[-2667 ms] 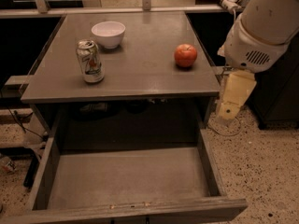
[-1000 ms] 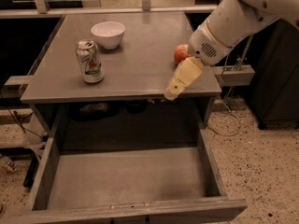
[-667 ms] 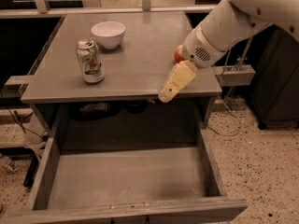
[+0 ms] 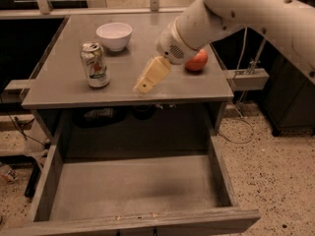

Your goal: Place 7up can into top drawer

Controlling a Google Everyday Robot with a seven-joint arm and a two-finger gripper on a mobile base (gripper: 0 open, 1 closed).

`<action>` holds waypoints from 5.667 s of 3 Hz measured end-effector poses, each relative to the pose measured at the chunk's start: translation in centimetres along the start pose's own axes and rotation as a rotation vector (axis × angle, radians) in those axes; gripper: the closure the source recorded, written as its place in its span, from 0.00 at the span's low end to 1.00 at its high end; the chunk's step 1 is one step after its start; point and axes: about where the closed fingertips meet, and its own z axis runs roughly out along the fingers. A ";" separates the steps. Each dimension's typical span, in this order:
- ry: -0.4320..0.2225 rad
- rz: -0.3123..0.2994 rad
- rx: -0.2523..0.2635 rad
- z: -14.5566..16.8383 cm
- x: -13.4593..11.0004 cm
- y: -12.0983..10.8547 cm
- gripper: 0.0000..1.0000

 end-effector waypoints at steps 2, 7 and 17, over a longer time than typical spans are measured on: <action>-0.043 0.012 -0.050 3.3 -1.8 0.6 0.00; -0.351 -0.064 -0.213 15.5 -11.7 -1.4 0.19; -0.220 0.158 0.070 3.0 -1.2 10.4 1.00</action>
Offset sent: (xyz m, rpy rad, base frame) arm 0.0055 0.0300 -0.0105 0.0431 0.0270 0.0257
